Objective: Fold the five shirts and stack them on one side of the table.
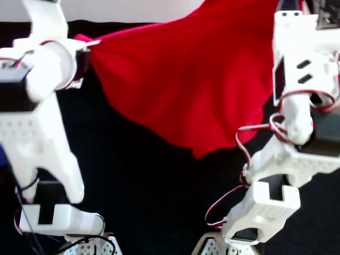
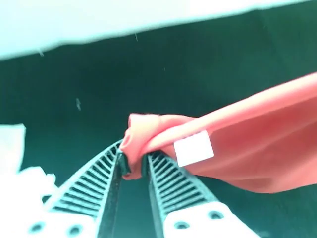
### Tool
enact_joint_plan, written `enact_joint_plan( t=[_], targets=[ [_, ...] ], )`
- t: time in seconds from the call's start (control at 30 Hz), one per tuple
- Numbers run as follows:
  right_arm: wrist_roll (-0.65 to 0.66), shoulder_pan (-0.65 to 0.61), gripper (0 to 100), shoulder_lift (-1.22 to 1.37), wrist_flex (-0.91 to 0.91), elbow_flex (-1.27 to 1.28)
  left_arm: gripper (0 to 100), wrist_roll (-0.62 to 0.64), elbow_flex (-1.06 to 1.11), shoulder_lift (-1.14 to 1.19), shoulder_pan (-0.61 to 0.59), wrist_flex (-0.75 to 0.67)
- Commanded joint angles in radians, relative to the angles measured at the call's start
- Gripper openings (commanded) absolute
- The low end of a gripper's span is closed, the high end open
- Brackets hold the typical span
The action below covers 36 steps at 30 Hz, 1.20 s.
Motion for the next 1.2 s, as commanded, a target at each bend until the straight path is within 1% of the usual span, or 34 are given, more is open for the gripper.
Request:
enact_joint_plan(
  t=[0.0, 0.27, 0.5, 0.57, 0.63, 0.7, 0.83, 0.93, 1.03, 1.17],
  targets=[
    [0.011, 0.053, 0.5, -0.073, -0.07, -0.025, 1, 0.008, -0.053, -0.077, -0.051, 0.0],
    [0.011, 0.053, 0.5, -0.119, -0.154, -0.024, 1, 0.006, -0.058, -0.139, -0.165, -0.009],
    [0.02, 0.053, 0.5, -0.127, -0.234, -0.03, 1, 0.008, -0.053, -0.191, -0.168, -0.003],
    [0.063, 0.053, 0.5, -0.128, -0.246, -0.033, 1, 0.008, -0.018, -0.188, -0.168, -0.002],
    [0.077, 0.05, 0.5, -0.128, -0.239, -0.033, 1, 0.008, 0.053, -0.188, -0.17, -0.002],
    [0.077, 0.048, 0.5, -0.128, -0.211, -0.031, 1, 0.006, 0.134, -0.191, -0.17, -0.002],
    [0.075, 0.024, 0.5, -0.128, -0.081, -0.033, 1, 0.006, 0.254, -0.191, -0.17, -0.002],
    [0.075, -0.001, 0.5, -0.14, 0.008, -0.036, 1, 0.006, 0.3, -0.196, -0.173, -0.002],
    [0.075, -0.001, 0.5, -0.188, 0.041, -0.027, 1, 0.006, 0.326, -0.249, -0.197, -0.002],
    [0.075, -0.008, 0.5, -0.199, 0.107, -0.022, 1, 0.005, 0.409, -0.306, -0.197, -0.006]
  ],
)
